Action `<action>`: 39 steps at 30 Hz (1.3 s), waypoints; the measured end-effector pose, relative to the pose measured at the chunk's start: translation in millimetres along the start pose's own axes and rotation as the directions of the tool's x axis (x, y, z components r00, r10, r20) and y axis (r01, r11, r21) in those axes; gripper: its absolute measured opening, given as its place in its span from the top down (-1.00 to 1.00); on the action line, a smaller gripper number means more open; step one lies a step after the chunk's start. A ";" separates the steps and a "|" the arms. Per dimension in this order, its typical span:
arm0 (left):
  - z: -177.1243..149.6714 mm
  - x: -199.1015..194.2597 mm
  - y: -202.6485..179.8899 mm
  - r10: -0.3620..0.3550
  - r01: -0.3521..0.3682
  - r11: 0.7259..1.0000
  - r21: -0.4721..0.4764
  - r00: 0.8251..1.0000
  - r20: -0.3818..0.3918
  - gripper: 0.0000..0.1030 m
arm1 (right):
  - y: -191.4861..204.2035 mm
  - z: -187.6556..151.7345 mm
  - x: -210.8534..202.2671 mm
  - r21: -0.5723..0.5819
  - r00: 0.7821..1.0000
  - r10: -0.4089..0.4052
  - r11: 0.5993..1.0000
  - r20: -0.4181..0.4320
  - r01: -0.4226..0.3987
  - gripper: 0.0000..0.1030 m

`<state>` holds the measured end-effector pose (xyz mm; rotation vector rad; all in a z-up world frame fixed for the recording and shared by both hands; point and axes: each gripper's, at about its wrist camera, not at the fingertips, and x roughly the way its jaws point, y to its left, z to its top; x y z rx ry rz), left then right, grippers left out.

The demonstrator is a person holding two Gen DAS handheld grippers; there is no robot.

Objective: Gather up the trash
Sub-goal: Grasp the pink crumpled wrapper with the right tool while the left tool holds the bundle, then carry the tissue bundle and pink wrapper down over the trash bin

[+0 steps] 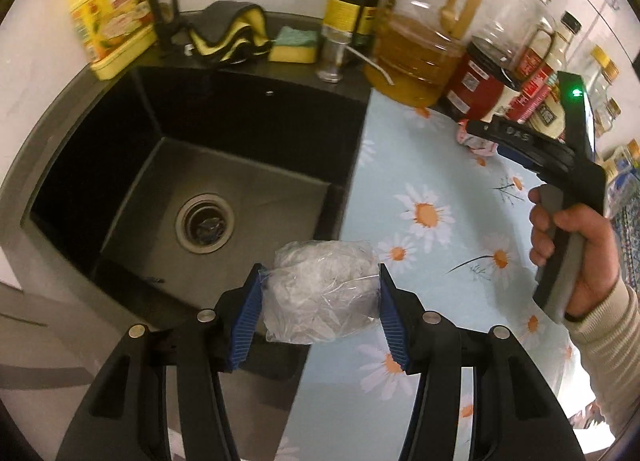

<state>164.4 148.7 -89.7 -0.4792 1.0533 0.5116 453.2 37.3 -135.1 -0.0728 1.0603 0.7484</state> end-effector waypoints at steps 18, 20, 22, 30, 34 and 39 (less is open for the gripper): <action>-22.2 -4.6 13.1 -0.033 0.033 0.999 -0.027 0.999 0.002 -0.01 | 13.9 -15.3 -3.1 -0.036 1.000 -0.011 0.999 0.022 0.012 -0.03; -22.1 -5.8 10.7 -0.049 0.049 0.999 -0.012 0.999 0.007 -0.01 | 13.5 -19.2 -13.3 -0.033 1.000 0.002 0.999 0.024 -0.002 -0.03; -21.9 -7.6 7.3 -0.069 0.069 0.998 0.007 0.997 0.014 -0.01 | 11.0 -24.8 -27.5 -0.018 0.999 0.015 1.000 0.031 -0.014 -0.03; -31.1 -17.5 -10.5 -0.179 0.175 0.980 0.099 0.983 0.034 -0.01 | -3.9 -55.2 -89.4 0.028 0.998 -0.015 1.000 0.061 0.013 -0.03; -41.9 -21.6 -18.9 -0.230 0.223 0.962 0.160 0.973 0.026 -0.01 | -11.5 -79.3 -125.3 0.076 0.996 -0.037 0.997 0.077 0.032 -0.03; -56.7 -33.2 -21.5 -0.290 0.277 0.935 0.221 0.957 0.027 -0.01 | -11.7 -113.6 -166.3 0.122 0.993 -0.064 0.991 0.101 0.052 -0.03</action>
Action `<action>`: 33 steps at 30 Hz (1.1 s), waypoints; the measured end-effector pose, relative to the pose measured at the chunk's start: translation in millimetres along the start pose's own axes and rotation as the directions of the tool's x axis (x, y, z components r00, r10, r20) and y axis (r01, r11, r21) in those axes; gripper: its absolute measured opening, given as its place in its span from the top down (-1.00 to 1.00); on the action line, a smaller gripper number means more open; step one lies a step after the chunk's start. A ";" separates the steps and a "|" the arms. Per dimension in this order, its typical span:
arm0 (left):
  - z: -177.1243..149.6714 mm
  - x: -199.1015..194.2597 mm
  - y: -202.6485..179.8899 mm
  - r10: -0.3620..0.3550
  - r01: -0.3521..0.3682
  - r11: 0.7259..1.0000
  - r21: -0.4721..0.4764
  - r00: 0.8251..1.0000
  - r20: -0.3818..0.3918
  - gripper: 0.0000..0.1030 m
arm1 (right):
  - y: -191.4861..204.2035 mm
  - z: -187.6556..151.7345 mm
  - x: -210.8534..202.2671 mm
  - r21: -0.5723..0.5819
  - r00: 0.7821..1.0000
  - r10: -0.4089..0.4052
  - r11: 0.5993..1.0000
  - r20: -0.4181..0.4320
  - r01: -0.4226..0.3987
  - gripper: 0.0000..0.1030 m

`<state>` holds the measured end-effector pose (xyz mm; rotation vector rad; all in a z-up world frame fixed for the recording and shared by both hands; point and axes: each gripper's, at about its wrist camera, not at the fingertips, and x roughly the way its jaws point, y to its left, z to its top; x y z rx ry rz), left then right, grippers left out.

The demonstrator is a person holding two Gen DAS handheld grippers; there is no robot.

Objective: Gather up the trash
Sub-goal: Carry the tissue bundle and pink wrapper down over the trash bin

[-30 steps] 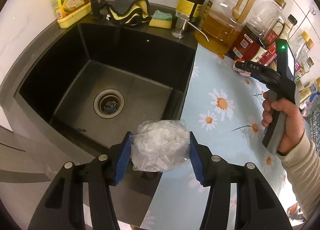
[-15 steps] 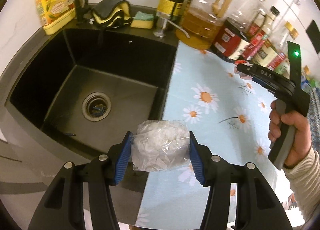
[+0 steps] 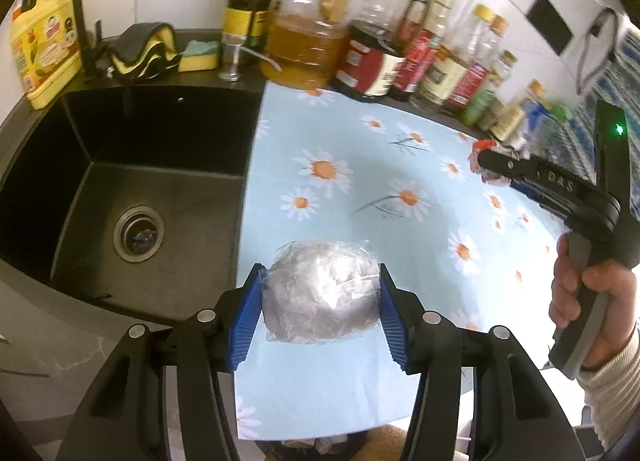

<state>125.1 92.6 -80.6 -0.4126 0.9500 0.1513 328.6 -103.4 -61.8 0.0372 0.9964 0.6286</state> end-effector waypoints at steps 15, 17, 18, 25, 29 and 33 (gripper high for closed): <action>-57.6 -40.6 -14.8 -0.129 0.128 0.983 0.135 0.992 -0.003 -0.01 | 37.8 -116.4 -111.1 0.019 0.996 -0.041 0.999 0.081 0.040 -0.03; -65.3 -44.4 -14.2 -0.136 0.136 0.980 0.144 0.991 -0.008 -0.01 | 40.3 -132.4 -120.0 0.032 0.996 -0.037 0.999 0.078 0.035 -0.04; -69.7 -46.4 -14.0 -0.140 0.140 0.979 0.148 0.990 -0.012 -0.01 | 41.0 -139.3 -123.2 0.039 0.996 -0.037 0.999 0.076 0.034 -0.04; -96.7 -49.0 -11.3 -0.154 0.162 0.971 0.174 0.986 -0.057 -0.01 | 44.1 -182.1 -130.9 0.072 0.999 -0.018 0.997 0.042 0.015 -0.04; -110.6 -44.9 -11.7 -0.150 0.164 0.970 0.180 0.985 -0.086 -0.01 | 45.4 -201.7 -128.4 0.073 1.000 -0.007 0.997 0.023 0.005 -0.04; -126.3 -39.8 -14.6 -0.146 0.167 0.967 0.192 0.982 -0.117 -0.01 | 45.5 -222.0 -121.2 0.064 1.000 0.009 0.998 -0.013 -0.008 -0.04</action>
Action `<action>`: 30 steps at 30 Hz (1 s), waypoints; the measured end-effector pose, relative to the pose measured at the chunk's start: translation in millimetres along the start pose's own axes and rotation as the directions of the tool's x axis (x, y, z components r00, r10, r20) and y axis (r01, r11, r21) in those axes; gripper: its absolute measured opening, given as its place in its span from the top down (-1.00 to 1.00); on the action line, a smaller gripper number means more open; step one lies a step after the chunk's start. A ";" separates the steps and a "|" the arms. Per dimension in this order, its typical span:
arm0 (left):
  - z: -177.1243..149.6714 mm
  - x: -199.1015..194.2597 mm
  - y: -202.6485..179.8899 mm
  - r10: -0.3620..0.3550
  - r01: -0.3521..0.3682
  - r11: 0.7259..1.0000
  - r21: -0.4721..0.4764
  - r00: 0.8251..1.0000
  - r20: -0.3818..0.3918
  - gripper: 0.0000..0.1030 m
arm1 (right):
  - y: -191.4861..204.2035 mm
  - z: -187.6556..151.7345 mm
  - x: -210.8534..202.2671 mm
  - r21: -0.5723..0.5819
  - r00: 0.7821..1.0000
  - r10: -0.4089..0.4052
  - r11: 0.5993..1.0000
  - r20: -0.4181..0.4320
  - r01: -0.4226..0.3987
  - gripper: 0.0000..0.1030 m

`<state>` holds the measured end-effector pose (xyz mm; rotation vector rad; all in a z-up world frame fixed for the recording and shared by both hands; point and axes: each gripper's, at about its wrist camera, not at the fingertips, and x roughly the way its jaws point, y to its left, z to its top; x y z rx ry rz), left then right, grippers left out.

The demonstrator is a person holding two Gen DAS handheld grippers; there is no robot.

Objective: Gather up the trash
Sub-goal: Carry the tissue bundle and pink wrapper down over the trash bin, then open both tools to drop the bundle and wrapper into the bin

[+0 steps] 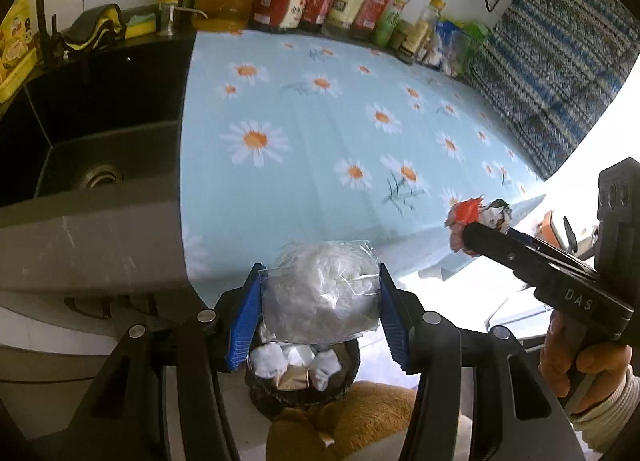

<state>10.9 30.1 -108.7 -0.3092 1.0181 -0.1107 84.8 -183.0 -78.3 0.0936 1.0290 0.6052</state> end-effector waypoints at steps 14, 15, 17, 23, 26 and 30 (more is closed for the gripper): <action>-36.7 27.2 3.8 -0.024 0.016 0.997 -0.069 0.993 -0.116 -0.01 | -13.1 -54.2 24.6 -0.045 0.988 0.040 0.998 -0.149 -0.048 -0.05; -39.1 30.7 4.9 -0.024 0.014 0.997 -0.077 0.992 -0.126 -0.01 | -14.1 -57.6 27.9 -0.046 0.986 0.037 0.998 -0.163 -0.045 -0.05; -44.6 40.2 7.9 -0.028 0.014 0.995 -0.095 0.988 -0.152 -0.01 | -17.3 -64.1 35.2 -0.040 0.980 0.041 0.998 -0.196 -0.050 -0.06; -62.0 69.2 12.6 -0.035 0.006 0.993 -0.119 0.970 -0.239 -0.01 | -29.6 -78.3 60.1 0.006 0.958 0.055 0.998 -0.281 -0.055 -0.07; -68.6 83.3 12.5 -0.042 0.006 0.992 -0.128 0.958 -0.283 -0.01 | -37.8 -83.6 71.5 0.052 0.946 0.069 0.997 -0.316 -0.055 -0.07; -74.7 95.2 8.9 -0.056 0.014 0.991 -0.131 0.943 -0.329 -0.02 | -49.4 -89.1 82.8 0.107 0.933 0.088 0.993 -0.349 -0.054 -0.07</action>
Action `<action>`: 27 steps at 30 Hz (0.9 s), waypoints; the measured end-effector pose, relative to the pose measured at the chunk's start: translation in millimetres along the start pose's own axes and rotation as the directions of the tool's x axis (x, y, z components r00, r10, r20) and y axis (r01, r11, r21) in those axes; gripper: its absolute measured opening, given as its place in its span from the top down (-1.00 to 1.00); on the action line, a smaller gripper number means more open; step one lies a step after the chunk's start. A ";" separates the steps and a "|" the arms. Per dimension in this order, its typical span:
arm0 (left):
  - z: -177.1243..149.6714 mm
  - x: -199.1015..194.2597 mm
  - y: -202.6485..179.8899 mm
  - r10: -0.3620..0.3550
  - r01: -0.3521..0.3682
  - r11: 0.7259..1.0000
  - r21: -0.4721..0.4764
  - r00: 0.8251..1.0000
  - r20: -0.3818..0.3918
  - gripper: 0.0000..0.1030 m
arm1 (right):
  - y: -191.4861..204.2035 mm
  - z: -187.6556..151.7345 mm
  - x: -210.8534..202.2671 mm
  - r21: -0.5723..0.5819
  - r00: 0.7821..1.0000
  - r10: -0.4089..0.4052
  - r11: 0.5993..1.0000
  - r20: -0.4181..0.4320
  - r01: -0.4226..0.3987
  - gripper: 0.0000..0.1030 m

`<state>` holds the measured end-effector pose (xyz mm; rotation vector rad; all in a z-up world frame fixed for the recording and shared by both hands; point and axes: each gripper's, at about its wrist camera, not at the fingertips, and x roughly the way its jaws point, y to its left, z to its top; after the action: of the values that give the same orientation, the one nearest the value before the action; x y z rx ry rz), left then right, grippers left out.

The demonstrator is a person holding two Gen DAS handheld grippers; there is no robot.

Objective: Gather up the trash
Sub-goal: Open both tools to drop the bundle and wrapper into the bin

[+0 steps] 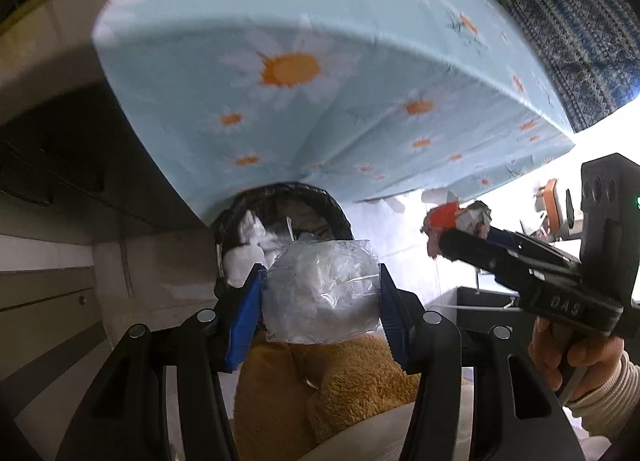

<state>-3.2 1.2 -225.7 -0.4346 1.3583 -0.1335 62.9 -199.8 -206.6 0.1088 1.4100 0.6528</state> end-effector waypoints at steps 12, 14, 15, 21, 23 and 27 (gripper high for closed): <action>7.3 22.7 -7.7 0.019 -0.019 1.000 -0.005 0.998 -0.065 -0.42 | -13.6 18.4 -0.2 0.050 0.999 0.044 0.998 0.011 -0.044 -0.20; 8.1 18.9 -7.1 0.023 -0.023 1.000 -0.013 0.998 -0.056 -0.44 | -13.4 21.9 0.1 0.053 0.998 0.058 0.997 0.012 -0.059 -0.31; 8.7 17.5 -6.6 0.024 -0.025 1.000 -0.017 0.998 -0.054 -0.44 | -12.7 21.7 -0.4 0.053 0.998 0.058 0.997 0.015 -0.058 -0.31; 4.5 8.8 -5.1 0.064 -0.066 0.997 -0.034 0.997 -0.049 -0.44 | -13.4 18.4 -7.2 0.048 0.998 0.062 0.997 0.022 -0.063 -0.32; 1.9 4.3 -6.6 0.060 -0.062 0.997 -0.040 0.997 -0.043 -0.44 | -13.7 17.2 -12.9 0.048 0.998 0.061 0.997 0.027 -0.062 -0.32; -2.1 -10.6 -14.8 0.068 -0.068 0.997 -0.047 0.998 -0.002 -0.44 | -10.4 12.5 -31.7 0.038 0.997 0.060 0.997 0.050 -0.062 -0.32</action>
<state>-5.2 -9.2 -210.7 -0.4274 1.3773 -0.0461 77.7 -219.8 -181.2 0.1980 1.3775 0.6687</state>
